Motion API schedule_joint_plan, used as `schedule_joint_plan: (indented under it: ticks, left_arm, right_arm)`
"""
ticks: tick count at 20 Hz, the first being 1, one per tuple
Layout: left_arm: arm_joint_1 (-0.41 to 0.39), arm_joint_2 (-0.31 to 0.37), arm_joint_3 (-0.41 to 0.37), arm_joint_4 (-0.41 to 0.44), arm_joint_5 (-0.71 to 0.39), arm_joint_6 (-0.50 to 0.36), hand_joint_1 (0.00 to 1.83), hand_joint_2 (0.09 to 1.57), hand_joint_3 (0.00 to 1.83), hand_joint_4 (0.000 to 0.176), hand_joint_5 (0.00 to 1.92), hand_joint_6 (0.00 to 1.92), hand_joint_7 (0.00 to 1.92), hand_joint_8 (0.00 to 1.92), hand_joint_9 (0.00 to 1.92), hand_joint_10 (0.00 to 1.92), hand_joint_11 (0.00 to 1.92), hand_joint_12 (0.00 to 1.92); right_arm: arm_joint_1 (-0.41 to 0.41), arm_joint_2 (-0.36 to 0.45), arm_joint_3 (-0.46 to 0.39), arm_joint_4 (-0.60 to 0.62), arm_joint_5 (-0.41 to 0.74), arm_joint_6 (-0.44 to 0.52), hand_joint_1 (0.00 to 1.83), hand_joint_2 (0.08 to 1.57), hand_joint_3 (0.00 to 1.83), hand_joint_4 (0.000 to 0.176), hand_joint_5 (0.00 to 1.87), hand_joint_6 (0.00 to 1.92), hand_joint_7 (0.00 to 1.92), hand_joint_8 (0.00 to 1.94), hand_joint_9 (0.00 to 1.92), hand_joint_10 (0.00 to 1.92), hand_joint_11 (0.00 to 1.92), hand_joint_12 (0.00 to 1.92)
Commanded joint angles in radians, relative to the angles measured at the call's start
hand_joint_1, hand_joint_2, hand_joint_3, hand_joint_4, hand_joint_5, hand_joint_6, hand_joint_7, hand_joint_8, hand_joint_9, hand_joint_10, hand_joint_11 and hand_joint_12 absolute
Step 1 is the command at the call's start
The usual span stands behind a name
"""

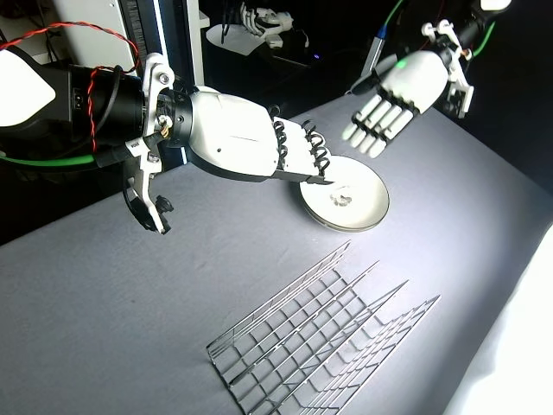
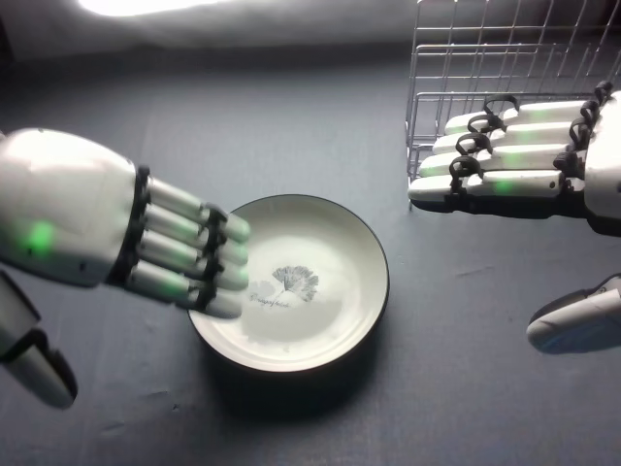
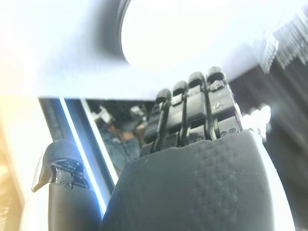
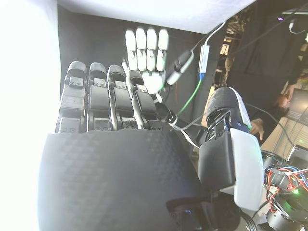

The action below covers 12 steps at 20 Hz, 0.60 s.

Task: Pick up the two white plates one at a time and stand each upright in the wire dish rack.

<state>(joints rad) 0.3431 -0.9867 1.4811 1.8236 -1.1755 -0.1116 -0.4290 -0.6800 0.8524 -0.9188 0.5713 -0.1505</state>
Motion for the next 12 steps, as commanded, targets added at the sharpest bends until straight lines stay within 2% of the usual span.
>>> schedule_joint_plan:
  ticks: [1, 5, 12]
  left_arm:
    - [0.007, -0.003, 0.013, -0.069, -0.045, -0.002, 0.00, 1.06, 0.00, 0.000, 0.00, 0.00, 0.00, 0.00, 0.00, 0.00, 0.00, 0.00]
    - [0.060, -0.026, 0.045, -0.068, -0.053, 0.004, 0.00, 1.06, 0.00, 0.000, 0.00, 0.00, 0.00, 0.00, 0.00, 0.00, 0.00, 0.00]
    - [0.070, -0.077, 0.118, -0.068, -0.075, 0.038, 0.00, 1.06, 0.00, 0.000, 0.00, 0.00, 0.00, 0.00, 0.00, 0.00, 0.00, 0.00]
  right_arm:
    - [0.008, 0.003, 0.002, 0.046, 0.084, 0.004, 0.00, 1.15, 0.00, 0.000, 0.00, 0.00, 0.00, 0.00, 0.00, 0.00, 0.00, 0.00]
    - [0.007, 0.003, 0.002, 0.046, 0.087, 0.003, 0.00, 1.14, 0.00, 0.000, 0.00, 0.00, 0.00, 0.00, 0.00, 0.00, 0.00, 0.00]
    - [0.007, 0.001, 0.002, 0.046, 0.088, 0.002, 0.00, 1.13, 0.00, 0.000, 0.00, 0.00, 0.00, 0.00, 0.00, 0.00, 0.00, 0.00]
